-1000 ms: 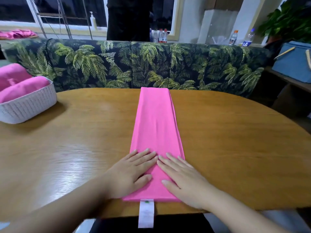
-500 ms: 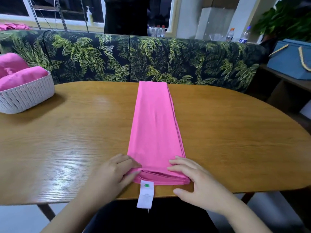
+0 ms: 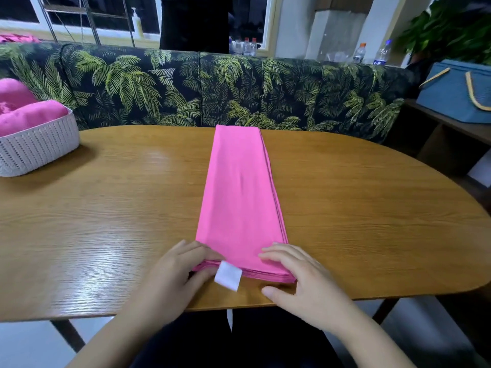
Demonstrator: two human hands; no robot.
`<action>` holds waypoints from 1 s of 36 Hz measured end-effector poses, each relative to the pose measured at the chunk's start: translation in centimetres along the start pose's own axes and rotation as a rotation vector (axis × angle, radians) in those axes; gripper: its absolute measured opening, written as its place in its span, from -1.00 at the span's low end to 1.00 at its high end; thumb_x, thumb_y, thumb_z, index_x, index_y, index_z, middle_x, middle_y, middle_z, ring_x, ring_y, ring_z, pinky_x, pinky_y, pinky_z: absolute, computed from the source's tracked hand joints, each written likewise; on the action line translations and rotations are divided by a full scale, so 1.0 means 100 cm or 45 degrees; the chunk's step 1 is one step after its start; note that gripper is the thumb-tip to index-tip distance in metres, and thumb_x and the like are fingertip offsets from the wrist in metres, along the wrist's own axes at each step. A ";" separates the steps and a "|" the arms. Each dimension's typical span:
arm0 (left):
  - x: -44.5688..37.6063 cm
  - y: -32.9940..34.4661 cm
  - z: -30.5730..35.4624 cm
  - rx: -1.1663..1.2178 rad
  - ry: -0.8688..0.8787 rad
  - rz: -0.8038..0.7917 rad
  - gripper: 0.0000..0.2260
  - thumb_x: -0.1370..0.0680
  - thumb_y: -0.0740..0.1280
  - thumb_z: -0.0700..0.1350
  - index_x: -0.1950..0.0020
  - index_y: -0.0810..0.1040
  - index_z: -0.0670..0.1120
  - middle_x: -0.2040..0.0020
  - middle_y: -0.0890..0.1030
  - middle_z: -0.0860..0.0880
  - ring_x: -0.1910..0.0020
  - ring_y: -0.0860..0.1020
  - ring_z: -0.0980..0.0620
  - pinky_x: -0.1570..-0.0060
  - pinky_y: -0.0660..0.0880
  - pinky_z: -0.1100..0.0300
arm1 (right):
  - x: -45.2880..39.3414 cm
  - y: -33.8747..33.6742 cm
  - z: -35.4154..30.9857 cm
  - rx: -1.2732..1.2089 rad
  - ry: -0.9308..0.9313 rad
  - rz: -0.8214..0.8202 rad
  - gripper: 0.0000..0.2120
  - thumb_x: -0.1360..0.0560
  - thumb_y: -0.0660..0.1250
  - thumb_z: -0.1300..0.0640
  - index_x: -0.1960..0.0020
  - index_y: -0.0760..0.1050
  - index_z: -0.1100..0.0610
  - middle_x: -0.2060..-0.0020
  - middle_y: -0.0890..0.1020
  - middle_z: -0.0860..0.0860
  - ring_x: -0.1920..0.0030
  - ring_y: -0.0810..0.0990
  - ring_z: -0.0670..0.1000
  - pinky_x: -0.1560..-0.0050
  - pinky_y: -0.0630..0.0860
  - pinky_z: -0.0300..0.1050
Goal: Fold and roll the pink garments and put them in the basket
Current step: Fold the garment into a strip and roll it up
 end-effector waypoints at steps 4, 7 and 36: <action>0.000 -0.001 -0.003 0.048 -0.141 0.074 -0.86 -0.44 0.26 0.30 0.01 0.48 0.41 0.02 0.54 0.30 0.05 0.50 0.28 0.08 0.34 0.48 | -0.001 0.002 0.006 -0.084 -0.015 0.118 -0.69 -0.50 0.32 -0.11 -0.23 0.42 -0.28 -0.22 0.40 -0.42 -0.36 0.19 -0.40 -0.36 0.11 -0.36; -0.003 0.001 -0.007 0.134 -0.280 0.145 -0.86 -0.49 0.43 -0.03 0.10 0.52 0.21 0.06 0.57 0.32 0.07 0.54 0.29 0.10 0.39 0.44 | -0.005 0.003 0.005 -0.128 -0.007 0.359 -0.69 -0.50 0.23 -0.13 -0.12 0.59 -0.04 0.03 0.52 -0.33 -0.11 0.43 -0.32 -0.12 0.26 -0.49; -0.014 -0.007 0.003 -1.039 0.328 0.155 -0.74 -0.48 0.16 -0.04 0.13 0.64 -0.05 0.01 0.60 0.01 -0.08 0.44 -0.03 -0.06 0.29 0.00 | -0.023 -0.002 -0.001 0.677 -0.176 0.411 -0.70 -0.29 0.48 0.00 0.01 0.54 0.02 0.13 0.59 -0.12 0.05 0.59 -0.04 -0.29 0.20 0.04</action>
Point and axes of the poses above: each hand's wrist, its own x-axis away from the middle knuckle, its own y-axis out of the palm, z = x × y, the point moved 3 cm from there along -x, towards the middle knuckle
